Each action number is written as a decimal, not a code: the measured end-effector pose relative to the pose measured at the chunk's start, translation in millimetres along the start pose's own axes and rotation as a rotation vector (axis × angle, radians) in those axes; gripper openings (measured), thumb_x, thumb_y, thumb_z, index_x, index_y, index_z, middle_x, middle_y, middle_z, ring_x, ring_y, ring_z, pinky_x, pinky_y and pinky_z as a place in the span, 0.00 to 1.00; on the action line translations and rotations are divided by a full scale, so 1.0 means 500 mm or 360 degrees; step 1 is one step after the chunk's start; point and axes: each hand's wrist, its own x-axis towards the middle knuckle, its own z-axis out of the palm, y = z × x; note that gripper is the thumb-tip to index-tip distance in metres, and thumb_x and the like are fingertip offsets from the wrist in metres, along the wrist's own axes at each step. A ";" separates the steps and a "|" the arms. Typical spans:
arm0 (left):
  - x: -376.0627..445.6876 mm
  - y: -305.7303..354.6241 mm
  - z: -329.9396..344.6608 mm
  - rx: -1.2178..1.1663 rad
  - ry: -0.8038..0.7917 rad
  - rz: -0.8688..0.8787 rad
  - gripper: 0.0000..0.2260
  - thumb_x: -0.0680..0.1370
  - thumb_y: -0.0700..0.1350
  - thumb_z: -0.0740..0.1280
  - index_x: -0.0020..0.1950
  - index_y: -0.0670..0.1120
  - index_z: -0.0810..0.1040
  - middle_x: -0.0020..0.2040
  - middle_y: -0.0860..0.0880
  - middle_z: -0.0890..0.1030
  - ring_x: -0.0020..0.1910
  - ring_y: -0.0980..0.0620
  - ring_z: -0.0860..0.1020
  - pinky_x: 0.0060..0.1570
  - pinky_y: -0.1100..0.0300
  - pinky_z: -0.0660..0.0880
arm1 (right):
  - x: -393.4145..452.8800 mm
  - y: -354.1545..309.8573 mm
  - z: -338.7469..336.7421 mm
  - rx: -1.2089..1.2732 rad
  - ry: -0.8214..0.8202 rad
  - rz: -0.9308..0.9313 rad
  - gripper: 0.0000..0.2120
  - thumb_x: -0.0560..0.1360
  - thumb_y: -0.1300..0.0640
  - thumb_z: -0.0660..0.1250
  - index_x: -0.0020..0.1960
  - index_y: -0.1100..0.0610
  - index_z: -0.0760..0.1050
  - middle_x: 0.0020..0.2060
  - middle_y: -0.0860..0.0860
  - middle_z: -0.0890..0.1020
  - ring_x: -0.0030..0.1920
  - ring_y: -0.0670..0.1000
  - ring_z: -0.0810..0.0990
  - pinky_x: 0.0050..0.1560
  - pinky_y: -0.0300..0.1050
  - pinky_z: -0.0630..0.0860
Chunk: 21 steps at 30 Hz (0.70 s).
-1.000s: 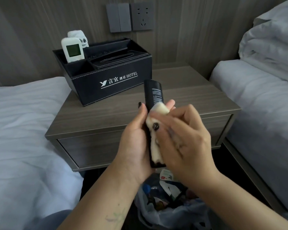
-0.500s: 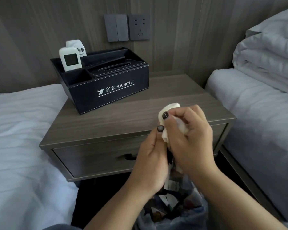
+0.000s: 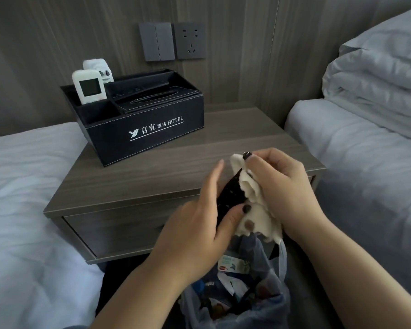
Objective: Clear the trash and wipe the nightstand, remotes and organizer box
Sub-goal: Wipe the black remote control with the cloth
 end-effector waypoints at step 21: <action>0.013 0.000 -0.022 -0.1633 -0.0429 -0.0547 0.20 0.78 0.62 0.53 0.63 0.60 0.78 0.42 0.44 0.81 0.24 0.53 0.68 0.21 0.64 0.61 | 0.016 0.027 -0.039 -0.0467 0.0396 -0.0752 0.06 0.77 0.57 0.67 0.51 0.49 0.82 0.43 0.42 0.72 0.47 0.35 0.72 0.48 0.22 0.65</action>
